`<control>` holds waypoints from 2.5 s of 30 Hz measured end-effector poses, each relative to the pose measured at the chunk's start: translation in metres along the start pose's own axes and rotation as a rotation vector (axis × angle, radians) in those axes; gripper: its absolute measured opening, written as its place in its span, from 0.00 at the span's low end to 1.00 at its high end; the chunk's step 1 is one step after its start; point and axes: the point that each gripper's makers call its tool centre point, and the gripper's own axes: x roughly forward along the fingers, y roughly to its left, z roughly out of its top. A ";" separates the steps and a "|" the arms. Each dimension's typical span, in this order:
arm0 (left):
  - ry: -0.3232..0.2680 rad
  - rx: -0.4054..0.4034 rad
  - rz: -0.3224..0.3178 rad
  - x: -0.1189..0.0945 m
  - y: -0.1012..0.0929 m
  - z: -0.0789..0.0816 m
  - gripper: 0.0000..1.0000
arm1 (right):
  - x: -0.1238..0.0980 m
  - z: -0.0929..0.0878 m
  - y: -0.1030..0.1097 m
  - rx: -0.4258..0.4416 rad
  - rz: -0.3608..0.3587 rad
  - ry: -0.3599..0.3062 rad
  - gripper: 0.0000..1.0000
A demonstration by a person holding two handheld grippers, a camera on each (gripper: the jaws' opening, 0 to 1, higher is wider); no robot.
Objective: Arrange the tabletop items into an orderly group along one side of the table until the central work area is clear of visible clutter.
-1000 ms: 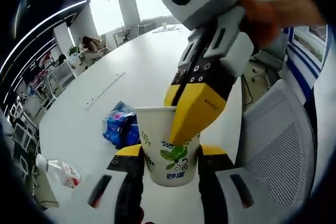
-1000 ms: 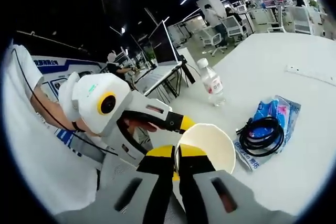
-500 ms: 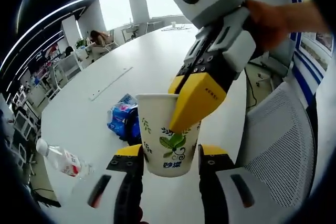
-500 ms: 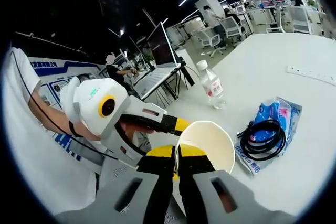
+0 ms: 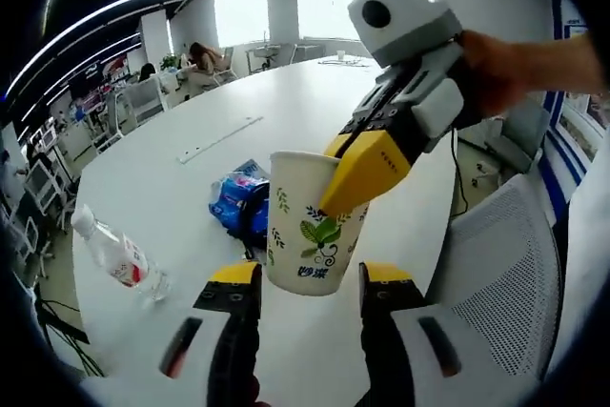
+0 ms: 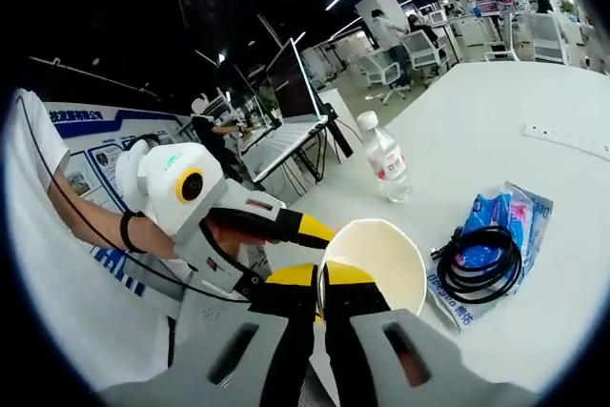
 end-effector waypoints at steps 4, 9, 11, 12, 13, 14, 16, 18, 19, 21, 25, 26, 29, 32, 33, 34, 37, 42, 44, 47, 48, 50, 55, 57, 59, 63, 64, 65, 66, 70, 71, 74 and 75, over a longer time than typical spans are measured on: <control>-0.018 -0.065 0.018 -0.005 0.007 -0.004 0.42 | 0.004 0.004 -0.001 -0.006 0.001 0.004 0.00; -0.033 -0.146 0.036 -0.008 0.020 -0.010 0.44 | 0.008 0.008 -0.004 -0.021 -0.005 0.014 0.00; -0.048 -0.187 0.054 -0.011 0.028 -0.011 0.43 | 0.009 0.010 -0.005 -0.029 -0.006 0.019 0.00; -0.050 -0.198 0.058 -0.012 0.030 -0.012 0.44 | 0.010 0.011 -0.006 -0.033 -0.008 0.020 0.00; -0.057 -0.209 0.066 -0.014 0.033 -0.012 0.43 | 0.011 0.013 -0.007 -0.041 -0.009 0.023 0.00; -0.057 -0.216 0.068 -0.015 0.035 -0.013 0.43 | 0.012 0.014 -0.007 -0.045 -0.009 0.026 0.00; -0.056 -0.229 0.072 -0.017 0.038 -0.017 0.43 | 0.015 0.017 -0.008 -0.055 -0.011 0.031 0.00; -0.057 -0.246 0.078 -0.019 0.039 -0.021 0.43 | 0.018 0.019 -0.010 -0.069 -0.013 0.040 0.00; -0.056 -0.252 0.081 -0.020 0.040 -0.023 0.43 | 0.019 0.020 -0.011 -0.074 -0.013 0.046 0.00; -0.054 -0.260 0.088 -0.023 0.041 -0.028 0.43 | 0.023 0.021 -0.013 -0.089 -0.014 0.059 0.00; -0.056 -0.287 0.099 -0.027 0.045 -0.034 0.44 | 0.027 0.023 -0.016 -0.097 -0.015 0.070 0.00; -0.057 -0.293 0.102 -0.027 0.046 -0.035 0.44 | 0.028 0.023 -0.016 -0.098 -0.014 0.072 0.00; -0.058 -0.305 0.112 -0.031 0.048 -0.037 0.44 | 0.032 0.024 -0.019 -0.107 -0.015 0.085 0.00; -0.061 -0.319 0.121 -0.034 0.049 -0.040 0.43 | 0.039 0.025 -0.021 -0.125 -0.016 0.101 0.00; -0.061 -0.323 0.123 -0.035 0.051 -0.041 0.43 | 0.040 0.025 -0.021 -0.125 -0.014 0.104 0.00; -0.061 -0.325 0.124 -0.035 0.051 -0.041 0.43 | 0.042 0.025 -0.022 -0.126 -0.010 0.107 0.00; -0.061 -0.337 0.126 -0.038 0.053 -0.044 0.44 | 0.049 0.026 -0.026 -0.135 -0.009 0.120 0.00; -0.066 -0.362 0.138 -0.044 0.057 -0.049 0.44 | 0.059 0.027 -0.036 -0.157 -0.014 0.150 0.00; -0.067 -0.368 0.141 -0.046 0.057 -0.051 0.44 | 0.062 0.027 -0.039 -0.163 -0.011 0.163 0.00; -0.067 -0.379 0.145 -0.050 0.055 -0.054 0.44 | 0.071 0.029 -0.047 -0.178 -0.017 0.183 0.00; -0.066 -0.381 0.146 -0.051 0.055 -0.055 0.44 | 0.073 0.030 -0.048 -0.180 -0.019 0.186 0.00; -0.061 -0.385 0.150 -0.050 0.055 -0.058 0.44 | 0.077 0.033 -0.053 -0.183 -0.024 0.189 0.00; -0.056 -0.382 0.148 -0.053 0.052 -0.060 0.43 | 0.089 0.035 -0.067 -0.221 -0.056 0.224 0.00; -0.056 -0.378 0.146 -0.052 0.051 -0.060 0.43 | 0.095 0.034 -0.074 -0.229 -0.073 0.235 0.00; -0.050 -0.366 0.144 -0.052 0.049 -0.060 0.43 | 0.101 0.034 -0.078 -0.224 -0.078 0.234 0.00; -0.056 -0.368 0.143 -0.054 0.049 -0.058 0.43 | 0.109 0.033 -0.087 -0.234 -0.094 0.256 0.00; -0.058 -0.369 0.144 -0.055 0.048 -0.058 0.43 | 0.110 0.033 -0.088 -0.233 -0.095 0.256 0.00; -0.058 -0.372 0.144 -0.055 0.048 -0.058 0.43 | 0.112 0.034 -0.089 -0.233 -0.096 0.255 0.00; -0.058 -0.373 0.144 -0.056 0.048 -0.058 0.43 | 0.113 0.034 -0.091 -0.234 -0.099 0.255 0.00; -0.057 -0.372 0.145 -0.058 0.046 -0.060 0.43 | 0.120 0.033 -0.103 -0.234 -0.121 0.270 0.00; -0.058 -0.373 0.145 -0.059 0.046 -0.060 0.43 | 0.122 0.033 -0.106 -0.236 -0.127 0.274 0.00; -0.058 -0.376 0.147 -0.061 0.046 -0.062 0.43 | 0.125 0.034 -0.111 -0.246 -0.144 0.284 0.00; -0.059 -0.378 0.148 -0.062 0.046 -0.063 0.43 | 0.126 0.034 -0.113 -0.253 -0.152 0.288 0.00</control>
